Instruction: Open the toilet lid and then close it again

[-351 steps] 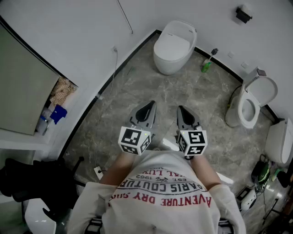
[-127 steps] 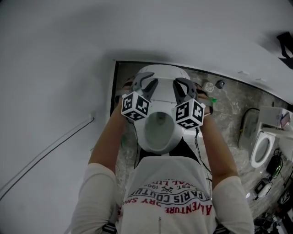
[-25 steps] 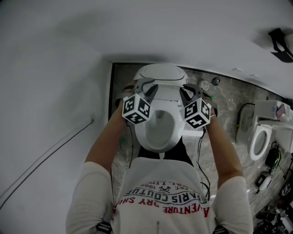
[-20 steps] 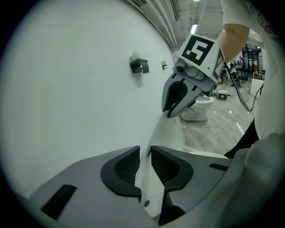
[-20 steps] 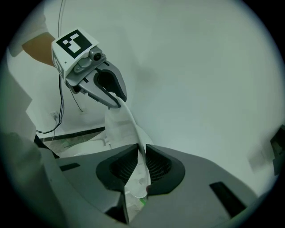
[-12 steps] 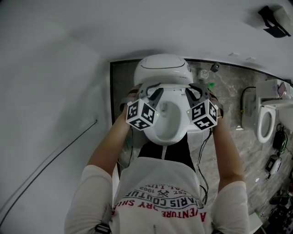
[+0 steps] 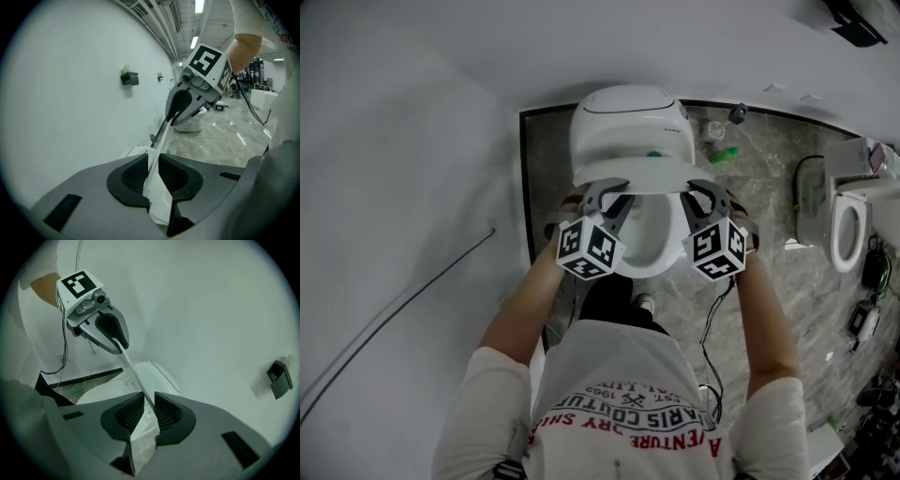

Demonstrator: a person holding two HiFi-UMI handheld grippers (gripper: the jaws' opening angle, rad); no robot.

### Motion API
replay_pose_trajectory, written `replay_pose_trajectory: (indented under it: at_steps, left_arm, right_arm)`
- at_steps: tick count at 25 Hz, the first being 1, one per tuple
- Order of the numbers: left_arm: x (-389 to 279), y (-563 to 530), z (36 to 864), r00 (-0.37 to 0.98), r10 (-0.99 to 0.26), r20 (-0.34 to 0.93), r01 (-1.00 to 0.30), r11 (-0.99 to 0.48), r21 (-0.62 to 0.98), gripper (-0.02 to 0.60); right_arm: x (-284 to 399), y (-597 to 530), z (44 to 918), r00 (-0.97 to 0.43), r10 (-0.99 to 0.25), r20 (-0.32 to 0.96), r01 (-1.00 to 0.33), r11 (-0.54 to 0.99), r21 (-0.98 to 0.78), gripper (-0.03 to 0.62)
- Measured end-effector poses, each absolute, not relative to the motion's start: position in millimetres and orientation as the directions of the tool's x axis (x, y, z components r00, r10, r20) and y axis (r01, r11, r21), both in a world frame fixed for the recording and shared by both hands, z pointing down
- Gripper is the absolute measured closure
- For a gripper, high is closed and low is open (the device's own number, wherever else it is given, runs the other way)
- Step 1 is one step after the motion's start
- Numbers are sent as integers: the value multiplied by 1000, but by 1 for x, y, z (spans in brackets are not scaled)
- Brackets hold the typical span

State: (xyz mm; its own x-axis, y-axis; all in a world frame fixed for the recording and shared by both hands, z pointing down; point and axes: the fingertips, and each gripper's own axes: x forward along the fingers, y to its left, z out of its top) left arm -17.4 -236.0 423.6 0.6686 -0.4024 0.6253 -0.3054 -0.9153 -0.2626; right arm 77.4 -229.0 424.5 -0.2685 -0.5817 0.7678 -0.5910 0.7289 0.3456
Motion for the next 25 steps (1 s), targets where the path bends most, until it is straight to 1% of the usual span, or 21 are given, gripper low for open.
replay_pose_trajectory:
  at_steps: [5,13,19,22,25]
  left_arm:
    - [-19,-201,434,631,-423,650,-298,-906,-300,506]
    - [-29,-127,475,572,-452,685,-352,-889,-293,486]
    - [-33,-80,513,517,-482,707,-333,-874,-353,472]
    - [-32,-61,530,499,-468,729,-329,-881,-341,471]
    - [-31,-42,548,501,-435,748,-314,-897,-311,455]
  right_arm:
    - [76,-194,434,-282,-584,761,-560,744,363,537]
    - [67,-120,475,-295,-563,772,-543,763,349,533]
    - [64,-73,513,-270,-560,783,-494,779,386,525]
    - [64,-56,529,-273,-548,791,-496,785,372,517]
    - [64,-38,548,-284,-529,800,-477,802,361,509]
